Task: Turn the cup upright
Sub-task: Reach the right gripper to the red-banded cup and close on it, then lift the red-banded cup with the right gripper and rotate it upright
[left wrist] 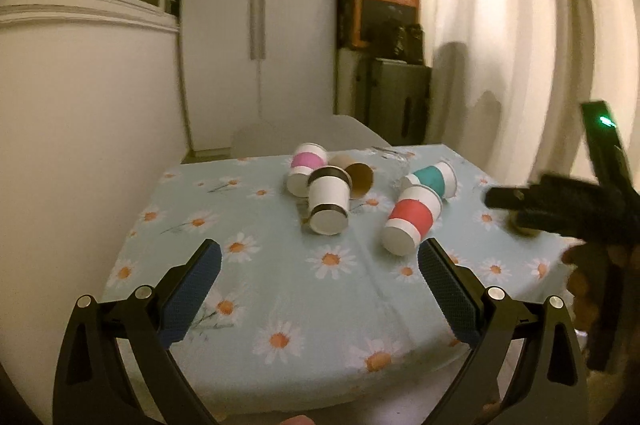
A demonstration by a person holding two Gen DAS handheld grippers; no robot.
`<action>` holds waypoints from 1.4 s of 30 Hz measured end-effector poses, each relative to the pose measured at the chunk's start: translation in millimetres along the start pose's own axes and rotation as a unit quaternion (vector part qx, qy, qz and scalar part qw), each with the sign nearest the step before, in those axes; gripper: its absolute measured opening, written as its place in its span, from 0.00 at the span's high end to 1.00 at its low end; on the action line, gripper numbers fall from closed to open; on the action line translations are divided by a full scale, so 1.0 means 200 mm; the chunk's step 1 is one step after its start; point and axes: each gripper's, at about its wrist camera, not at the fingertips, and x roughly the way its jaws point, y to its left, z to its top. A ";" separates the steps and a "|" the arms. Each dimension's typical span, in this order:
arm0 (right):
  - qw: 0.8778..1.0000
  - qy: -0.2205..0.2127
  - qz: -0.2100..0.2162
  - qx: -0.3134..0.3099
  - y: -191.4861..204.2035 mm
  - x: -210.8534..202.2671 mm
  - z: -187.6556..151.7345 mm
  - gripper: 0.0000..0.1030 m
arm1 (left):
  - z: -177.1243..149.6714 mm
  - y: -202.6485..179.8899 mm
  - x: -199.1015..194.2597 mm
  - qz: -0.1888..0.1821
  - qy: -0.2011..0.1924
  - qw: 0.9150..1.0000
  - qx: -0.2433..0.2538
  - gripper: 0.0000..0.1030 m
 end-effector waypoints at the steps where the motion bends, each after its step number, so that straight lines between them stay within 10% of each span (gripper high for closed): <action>1: 1.000 0.011 0.007 0.026 -0.03 0.06 0.04 0.05 | 0.01 0.01 0.04 -0.006 0.004 1.000 0.004 0.07; 15: 0.976 0.092 0.007 0.196 -0.22 0.50 0.16 0.14 | 0.01 0.14 0.46 -0.050 0.077 0.995 -0.039 0.07; 26: 0.970 0.091 -0.020 0.223 -0.26 0.66 0.25 0.25 | -0.02 0.30 0.60 -0.107 0.131 0.977 -0.133 0.07; 42: 0.973 0.106 -0.005 0.203 -0.22 0.62 0.24 0.34 | -0.05 0.25 0.58 -0.099 0.139 0.980 -0.101 0.07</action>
